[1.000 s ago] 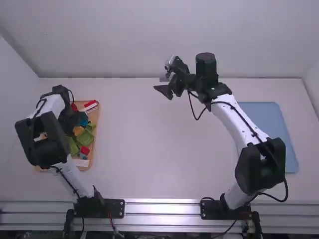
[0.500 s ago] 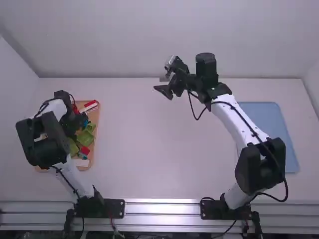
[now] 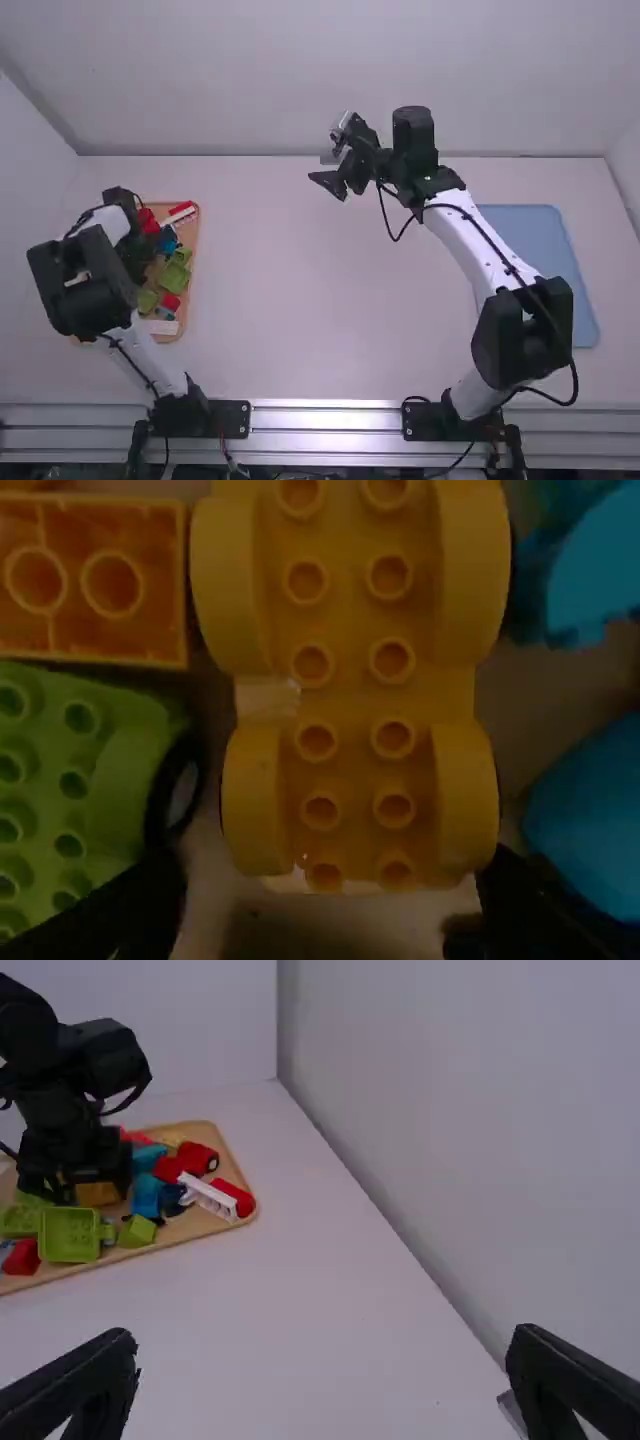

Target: Assemble lego blocks to make yellow taxi

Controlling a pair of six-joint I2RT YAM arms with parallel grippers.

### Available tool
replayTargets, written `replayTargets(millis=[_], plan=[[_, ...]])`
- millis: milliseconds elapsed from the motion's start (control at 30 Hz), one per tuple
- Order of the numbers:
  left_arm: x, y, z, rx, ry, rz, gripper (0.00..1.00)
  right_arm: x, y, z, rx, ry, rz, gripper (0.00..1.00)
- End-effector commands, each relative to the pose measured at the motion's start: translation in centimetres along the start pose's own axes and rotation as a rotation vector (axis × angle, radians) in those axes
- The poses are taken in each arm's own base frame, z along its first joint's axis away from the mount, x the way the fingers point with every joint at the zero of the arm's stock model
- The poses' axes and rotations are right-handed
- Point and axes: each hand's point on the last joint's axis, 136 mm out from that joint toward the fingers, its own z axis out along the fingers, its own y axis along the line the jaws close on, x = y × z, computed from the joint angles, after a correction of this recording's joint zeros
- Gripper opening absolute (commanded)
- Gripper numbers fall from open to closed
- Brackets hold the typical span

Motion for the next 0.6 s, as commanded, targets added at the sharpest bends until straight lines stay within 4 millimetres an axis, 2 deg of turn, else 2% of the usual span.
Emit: replayTargets(millis=[0, 133, 300, 400, 567], plan=[[0.4, 1.1, 1.1, -0.038, -0.005, -0.009, 0.78, -1.1, -0.2, 0.0, -0.003, -0.020, -0.016, 0.99], [0.1, 0.6, 1.5, -0.010, -0.022, 0.026, 0.79, -1.1, -0.3, 0.0, 0.001, -0.018, -0.016, 0.99], [-0.5, 0.4, 1.5, 0.003, -0.028, 0.065, 0.90, -1.1, -0.3, 0.0, 0.000, -0.018, -0.016, 0.99], [-0.7, 0.2, 1.2, 0.030, 0.011, 0.045, 0.84, -1.1, -0.3, 0.0, 0.000, -0.018, -0.017, 0.99], [-1.6, 0.9, 0.7, 0.019, 0.038, 0.014, 0.74, -1.0, -0.3, 0.0, 0.000, -0.017, -0.015, 0.99]])
